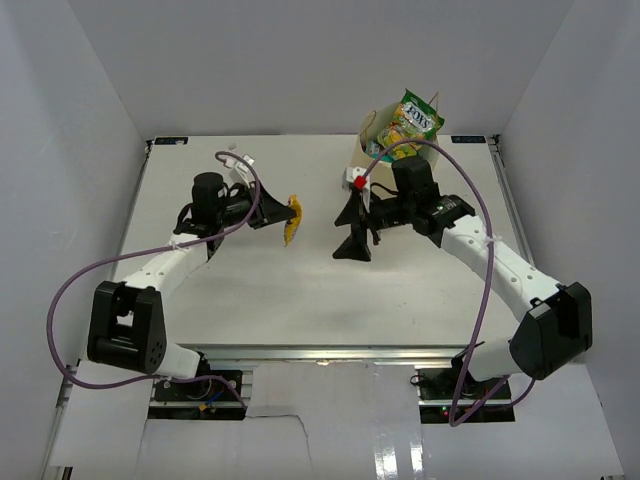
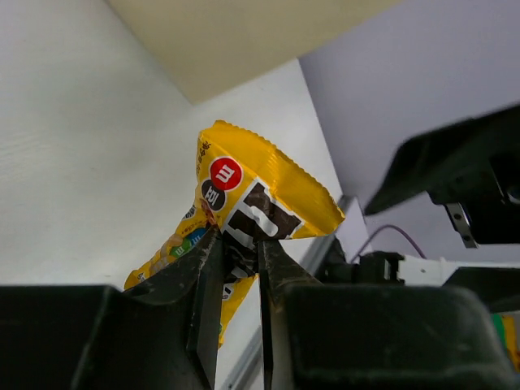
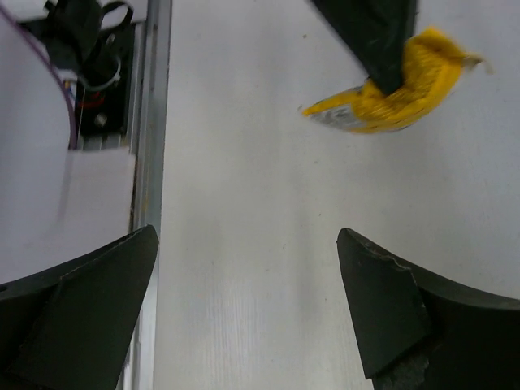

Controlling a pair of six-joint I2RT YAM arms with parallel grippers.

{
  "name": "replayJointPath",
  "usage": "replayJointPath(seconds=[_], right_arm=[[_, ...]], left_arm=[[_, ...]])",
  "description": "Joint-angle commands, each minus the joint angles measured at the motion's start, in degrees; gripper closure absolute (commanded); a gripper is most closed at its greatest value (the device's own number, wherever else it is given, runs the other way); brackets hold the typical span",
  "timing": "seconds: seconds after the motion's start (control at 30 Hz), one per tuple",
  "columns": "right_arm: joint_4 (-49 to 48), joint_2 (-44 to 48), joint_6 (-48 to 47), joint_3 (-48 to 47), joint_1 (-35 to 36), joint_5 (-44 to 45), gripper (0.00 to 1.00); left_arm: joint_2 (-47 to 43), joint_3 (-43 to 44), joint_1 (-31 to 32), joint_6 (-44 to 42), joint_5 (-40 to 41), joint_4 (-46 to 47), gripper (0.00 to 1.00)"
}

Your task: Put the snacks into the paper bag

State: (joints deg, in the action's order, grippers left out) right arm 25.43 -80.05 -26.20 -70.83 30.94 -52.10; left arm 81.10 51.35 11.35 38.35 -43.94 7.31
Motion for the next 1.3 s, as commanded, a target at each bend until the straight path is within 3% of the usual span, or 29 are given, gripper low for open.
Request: replayJointPath(seconds=[0.0, 0.07, 0.17, 0.3, 0.6, 0.77, 1.0, 1.17, 1.27], right_arm=[[-31.3, -0.3, 35.4, 3.3, 1.9, 6.5, 0.03], [-35.7, -1.2, 45.6, 5.2, 3.2, 10.9, 0.08], [-35.7, -4.0, 53.1, 4.0, 5.6, 16.3, 0.09], [-34.7, -5.2, 51.2, 3.9, 9.7, 21.9, 0.08], [-36.2, -10.0, 47.7, 2.3, 10.0, 27.7, 0.01], [-32.1, -9.7, 43.0, -0.6, 10.2, 36.9, 0.18], [-32.0, -11.3, 41.7, -2.2, 10.3, 39.7, 0.26], [-33.1, -12.6, 41.1, -3.0, 10.3, 37.6, 0.55], [-33.2, -12.0, 39.9, -2.8, 10.3, 34.7, 0.71]], left_arm=[[-1.4, -0.4, 2.8, 7.3, -7.0, 10.4, 0.95], [-1.9, -0.1, 3.6, 8.8, -6.1, 10.6, 0.95], [-2.7, 0.5, 4.2, 10.3, -4.6, 10.7, 0.94], [-3.6, 0.9, 4.3, 11.6, -3.0, 11.0, 0.94], [-4.2, 0.2, 4.6, 15.4, -2.6, 12.6, 0.93], [-6.1, -0.8, 4.6, 16.2, -0.7, 12.8, 0.93], [-6.4, -1.3, 4.6, 17.6, -0.4, 13.1, 0.93], [-6.7, -1.5, 4.6, 18.3, -0.2, 13.3, 0.92], [-7.2, -1.8, 4.6, 18.9, 0.3, 13.4, 0.85]])
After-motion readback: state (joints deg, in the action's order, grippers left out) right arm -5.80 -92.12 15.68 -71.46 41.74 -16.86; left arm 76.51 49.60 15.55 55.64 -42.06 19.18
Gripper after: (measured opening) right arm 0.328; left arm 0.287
